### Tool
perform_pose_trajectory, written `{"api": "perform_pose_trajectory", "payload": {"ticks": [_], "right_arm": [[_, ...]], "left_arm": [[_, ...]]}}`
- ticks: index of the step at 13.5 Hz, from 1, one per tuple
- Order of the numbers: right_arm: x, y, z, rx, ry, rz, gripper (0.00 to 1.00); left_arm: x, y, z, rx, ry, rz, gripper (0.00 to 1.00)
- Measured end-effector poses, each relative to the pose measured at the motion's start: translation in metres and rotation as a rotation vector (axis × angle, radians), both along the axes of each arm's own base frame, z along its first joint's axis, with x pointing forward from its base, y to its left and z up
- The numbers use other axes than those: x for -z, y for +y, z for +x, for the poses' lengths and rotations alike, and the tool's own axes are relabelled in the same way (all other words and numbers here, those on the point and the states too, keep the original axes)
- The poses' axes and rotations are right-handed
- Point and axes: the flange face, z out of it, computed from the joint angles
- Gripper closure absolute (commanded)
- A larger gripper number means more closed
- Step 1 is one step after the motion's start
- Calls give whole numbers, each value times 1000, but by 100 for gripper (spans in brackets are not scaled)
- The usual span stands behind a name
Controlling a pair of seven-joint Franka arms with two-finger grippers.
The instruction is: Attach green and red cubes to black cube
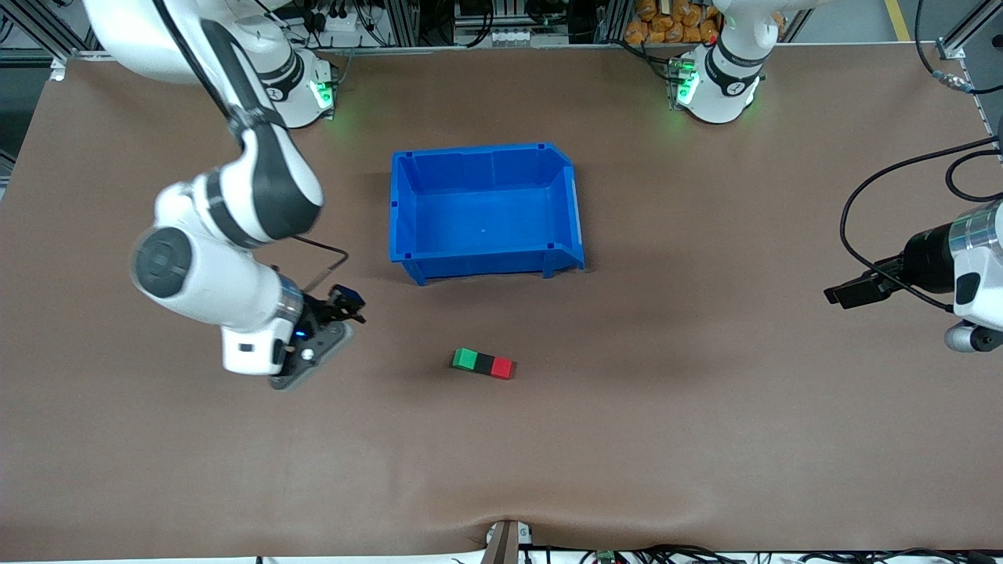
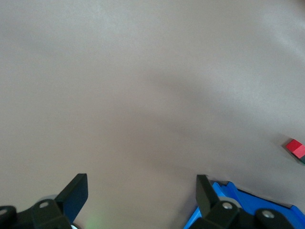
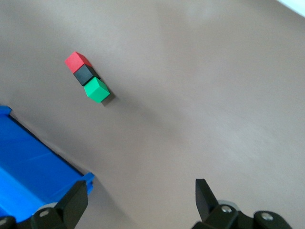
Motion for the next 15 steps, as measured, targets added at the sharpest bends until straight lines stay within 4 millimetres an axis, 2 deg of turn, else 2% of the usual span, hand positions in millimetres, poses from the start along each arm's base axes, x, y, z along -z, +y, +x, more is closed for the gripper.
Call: {"api": "perform_pose_trajectory", "payload": {"ticks": [3, 5, 7, 9, 10, 12, 14, 15], "right_arm": [[-55, -76, -7, 102, 18, 1, 0], [-88, -129, -18, 165, 35, 1, 0], [-118, -172, -34, 222, 45, -8, 0], [-140, -206, -52, 279, 69, -38, 0], [-149, -216, -60, 314, 78, -65, 0], [-168, -223, -78, 406, 93, -121, 0], [-184, -226, -98, 481, 105, -147, 0], [-188, -229, -108, 503, 103, -159, 0]], "left_arm": [[-22, -2, -9, 70, -30, -4, 0], [-37, -6, -16, 114, -50, -5, 0], [-47, -6, -22, 168, -69, -7, 0], [-68, -4, -32, 261, -106, 12, 0], [-81, -8, -42, 304, -119, 32, 0], [-103, -31, -69, 359, -138, 72, 0], [-116, -45, -100, 390, -143, 97, 0], [-120, -45, -117, 409, -149, 108, 0]]}}
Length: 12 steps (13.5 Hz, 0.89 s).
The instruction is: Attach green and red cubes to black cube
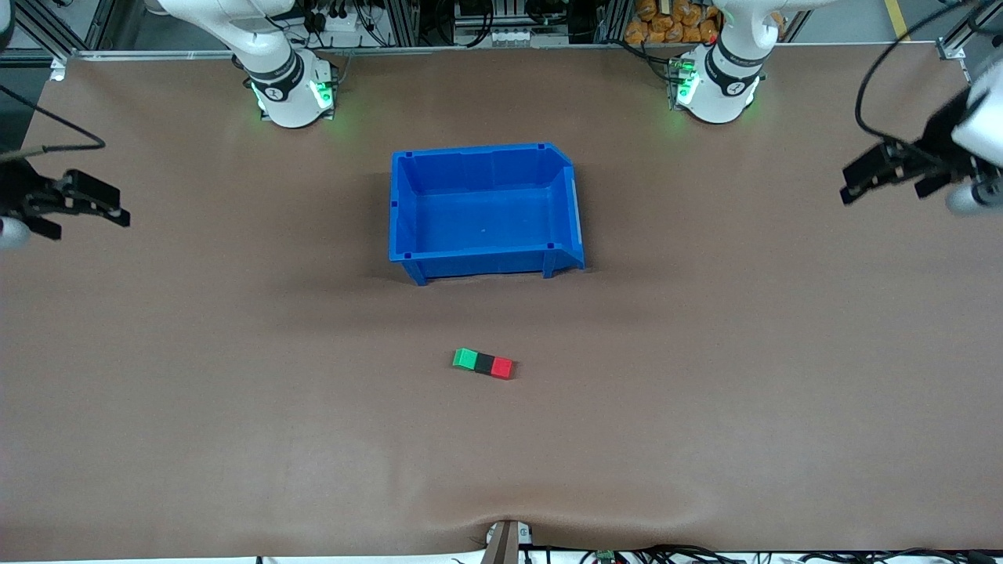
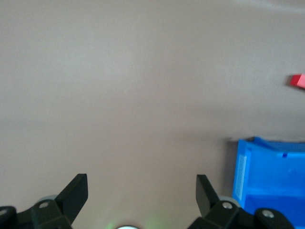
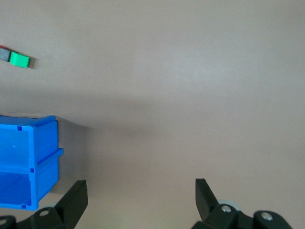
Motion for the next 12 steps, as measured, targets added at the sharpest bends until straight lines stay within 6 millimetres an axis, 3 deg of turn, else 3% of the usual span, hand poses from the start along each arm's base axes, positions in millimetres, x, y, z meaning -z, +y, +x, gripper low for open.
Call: {"api": "perform_pose_trajectory", "payload": {"ticks": [1, 3, 6, 8, 12], "right_arm": [[-3, -5, -10, 15, 1, -14, 0], [-5, -17, -29, 41, 6, -23, 0], [-5, -31, -39, 114, 13, -24, 0], [-2, -31, -39, 146, 19, -26, 0], [-2, -27, -39, 152, 17, -27, 0]], "left_arm": [[-4, 6, -16, 26, -14, 10, 0], [-9, 37, -35, 83, -35, 18, 0], [-4, 89, -37, 158, -36, 14, 0], [0, 94, -35, 144, -32, 12, 0], [5, 85, -29, 72, -38, 6, 0]]}}
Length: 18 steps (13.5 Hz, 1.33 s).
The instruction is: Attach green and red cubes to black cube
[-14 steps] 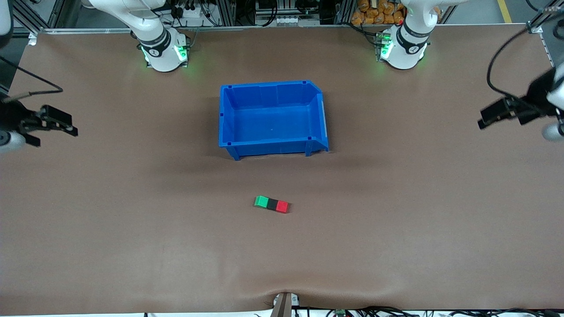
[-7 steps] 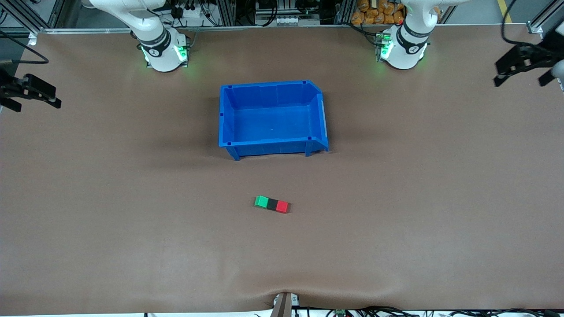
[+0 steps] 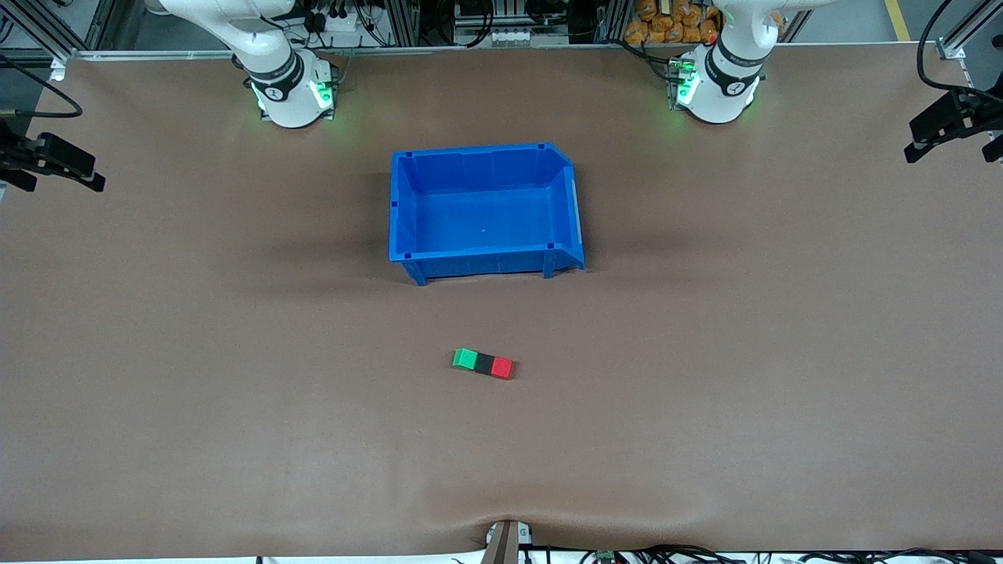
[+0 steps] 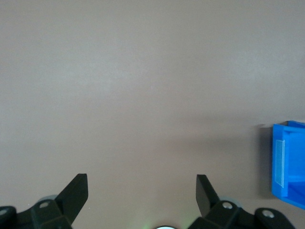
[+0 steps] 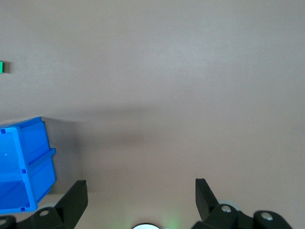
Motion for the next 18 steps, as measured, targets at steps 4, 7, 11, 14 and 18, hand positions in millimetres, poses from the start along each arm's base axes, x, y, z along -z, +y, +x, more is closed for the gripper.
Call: {"api": "perform_pose_trajectory", "payload": {"ticks": [4, 7, 11, 14, 18], "right_arm": [[0, 0, 0, 7, -3, -1, 0], [0, 0, 0, 8, -4, -1, 0], [0, 0, 0, 8, -3, 3, 0], [0, 0, 0, 8, -2, 4, 0], [0, 1, 0, 6, -2, 5, 0]], "left_arm": [[0, -6, 1, 5, -5, -10, 0], [1, -6, 1, 6, -3, -10, 0], [3, -6, 3, 5, 1, -13, 0], [8, -2, 7, -5, 11, -32, 0], [11, 3, 14, -15, 15, -44, 0]]}}
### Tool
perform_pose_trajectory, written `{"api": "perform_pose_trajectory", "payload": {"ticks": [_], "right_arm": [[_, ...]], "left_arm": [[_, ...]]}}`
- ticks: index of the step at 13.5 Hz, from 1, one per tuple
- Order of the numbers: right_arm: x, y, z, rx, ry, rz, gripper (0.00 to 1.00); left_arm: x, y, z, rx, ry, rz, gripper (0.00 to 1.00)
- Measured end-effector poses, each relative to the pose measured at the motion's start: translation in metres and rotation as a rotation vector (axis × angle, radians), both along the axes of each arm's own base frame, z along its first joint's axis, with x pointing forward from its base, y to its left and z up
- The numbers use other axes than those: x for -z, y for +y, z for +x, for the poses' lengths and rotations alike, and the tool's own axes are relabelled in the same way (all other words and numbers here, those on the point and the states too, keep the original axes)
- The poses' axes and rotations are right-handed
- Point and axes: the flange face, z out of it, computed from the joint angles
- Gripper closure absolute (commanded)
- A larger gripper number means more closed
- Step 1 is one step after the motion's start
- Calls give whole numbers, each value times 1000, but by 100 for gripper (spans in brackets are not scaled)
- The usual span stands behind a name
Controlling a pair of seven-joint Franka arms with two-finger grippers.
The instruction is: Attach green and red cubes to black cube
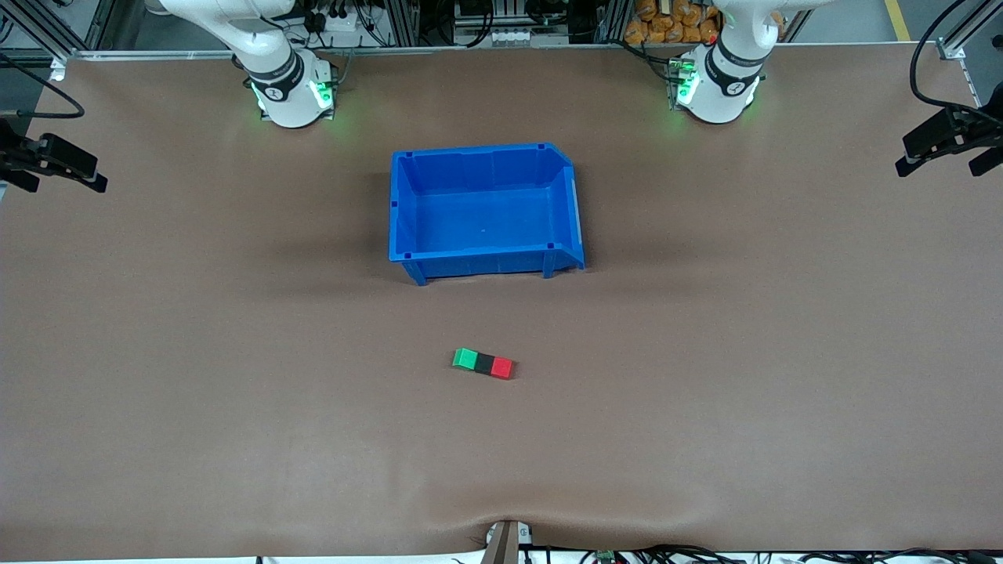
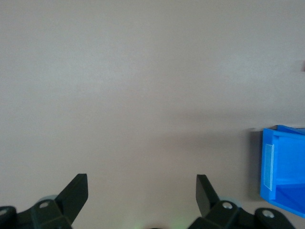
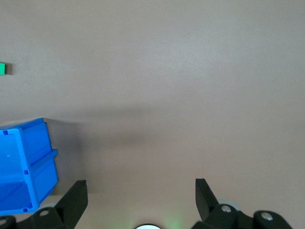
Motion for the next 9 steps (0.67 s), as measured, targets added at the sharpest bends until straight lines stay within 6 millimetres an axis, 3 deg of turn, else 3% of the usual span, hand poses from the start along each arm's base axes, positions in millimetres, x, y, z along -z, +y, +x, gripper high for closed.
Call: {"api": "perform_pose_trajectory", "payload": {"ticks": [9], "right_arm": [[1, 0, 0, 0, 3, 0, 0]], "left_arm": [[13, -10, 24, 21, 20, -2, 0]]}}
